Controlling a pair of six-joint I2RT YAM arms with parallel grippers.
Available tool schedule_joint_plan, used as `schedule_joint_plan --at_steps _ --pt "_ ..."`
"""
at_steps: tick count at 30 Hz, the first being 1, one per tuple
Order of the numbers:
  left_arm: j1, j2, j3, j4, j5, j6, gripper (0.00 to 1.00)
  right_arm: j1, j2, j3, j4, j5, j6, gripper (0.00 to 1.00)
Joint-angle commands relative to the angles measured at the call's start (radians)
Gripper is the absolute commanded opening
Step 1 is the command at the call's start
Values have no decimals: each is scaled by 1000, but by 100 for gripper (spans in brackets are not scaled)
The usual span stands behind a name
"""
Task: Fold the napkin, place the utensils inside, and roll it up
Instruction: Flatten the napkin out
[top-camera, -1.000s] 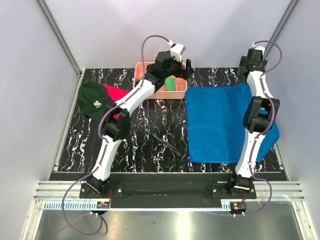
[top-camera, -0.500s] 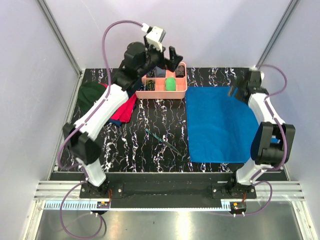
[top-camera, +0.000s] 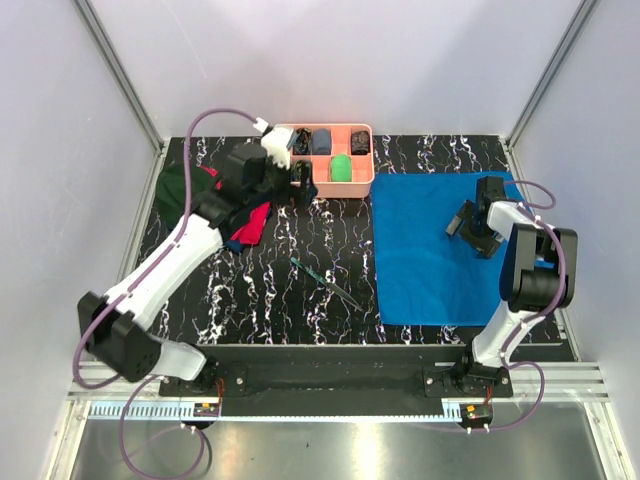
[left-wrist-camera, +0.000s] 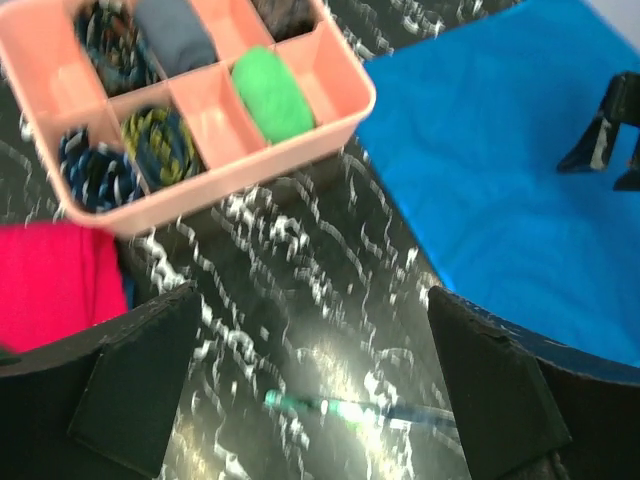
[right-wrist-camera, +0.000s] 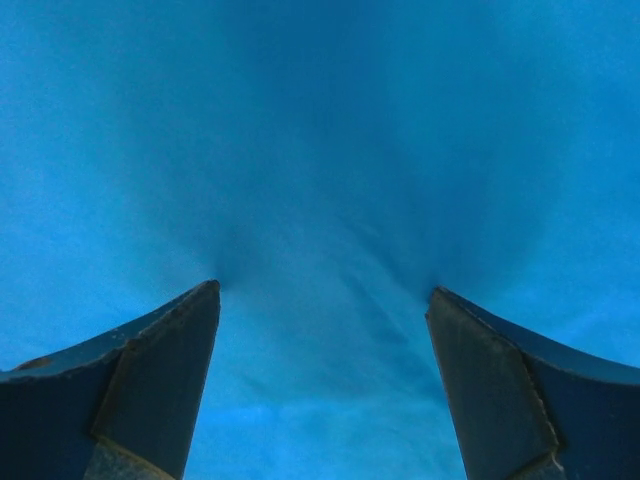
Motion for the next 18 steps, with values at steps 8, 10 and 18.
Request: schedule_joint_plan --at_steps 8,10,18 --pt "17 -279 -186 -39 -101 70 99 167 124 252 -25 -82 55 91" --pt "17 -294 -190 -36 -115 74 99 170 47 274 -59 -72 58 91" --pt "17 -369 -282 14 -109 39 99 8 -312 31 -206 8 57 91"
